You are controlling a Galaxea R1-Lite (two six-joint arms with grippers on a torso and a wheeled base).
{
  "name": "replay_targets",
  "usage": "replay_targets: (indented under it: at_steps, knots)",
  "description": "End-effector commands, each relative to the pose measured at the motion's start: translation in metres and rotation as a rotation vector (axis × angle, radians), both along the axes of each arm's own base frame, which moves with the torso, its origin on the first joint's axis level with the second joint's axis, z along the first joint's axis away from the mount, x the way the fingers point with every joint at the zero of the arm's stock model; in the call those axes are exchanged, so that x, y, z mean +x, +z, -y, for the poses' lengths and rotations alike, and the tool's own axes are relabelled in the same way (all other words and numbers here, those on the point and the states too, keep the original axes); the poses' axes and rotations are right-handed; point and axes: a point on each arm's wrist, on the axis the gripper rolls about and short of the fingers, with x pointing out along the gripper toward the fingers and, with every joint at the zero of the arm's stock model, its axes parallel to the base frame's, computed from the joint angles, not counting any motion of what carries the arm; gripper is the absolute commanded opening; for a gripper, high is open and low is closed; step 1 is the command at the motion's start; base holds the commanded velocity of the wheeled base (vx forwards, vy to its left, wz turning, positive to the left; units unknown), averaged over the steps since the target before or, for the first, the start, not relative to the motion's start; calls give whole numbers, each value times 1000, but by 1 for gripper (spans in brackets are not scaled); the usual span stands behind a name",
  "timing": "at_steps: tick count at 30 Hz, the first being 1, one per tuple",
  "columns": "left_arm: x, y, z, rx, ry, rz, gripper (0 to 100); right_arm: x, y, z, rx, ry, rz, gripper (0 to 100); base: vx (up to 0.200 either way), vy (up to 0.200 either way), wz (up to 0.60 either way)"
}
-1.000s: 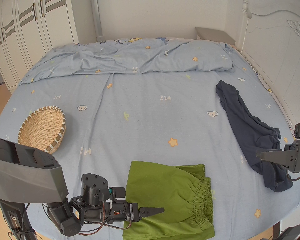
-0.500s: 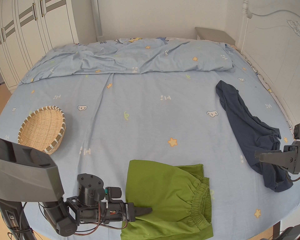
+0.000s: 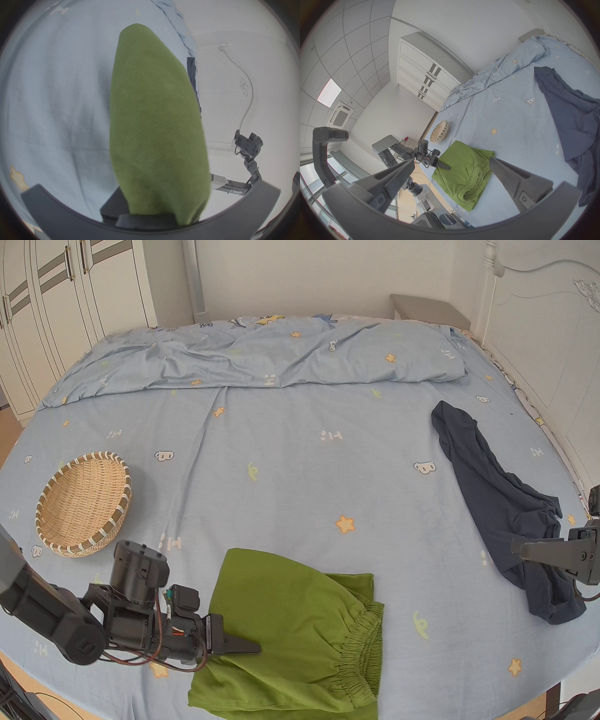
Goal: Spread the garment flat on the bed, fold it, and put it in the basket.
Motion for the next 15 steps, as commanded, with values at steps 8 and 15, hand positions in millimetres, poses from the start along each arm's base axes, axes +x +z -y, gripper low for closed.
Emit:
replay_targets:
  at_steps: [8, 15]
  knots:
    - [17, 67, -26, -24, 45, 162, 0, 0, 1, -1, 0, 3, -6, 100, 0, 75, 0]
    - [18, 70, -26, -7, 36, 142, 0, 0, 1, 0, 0, -3, -2, 100, 0, 200, 0]
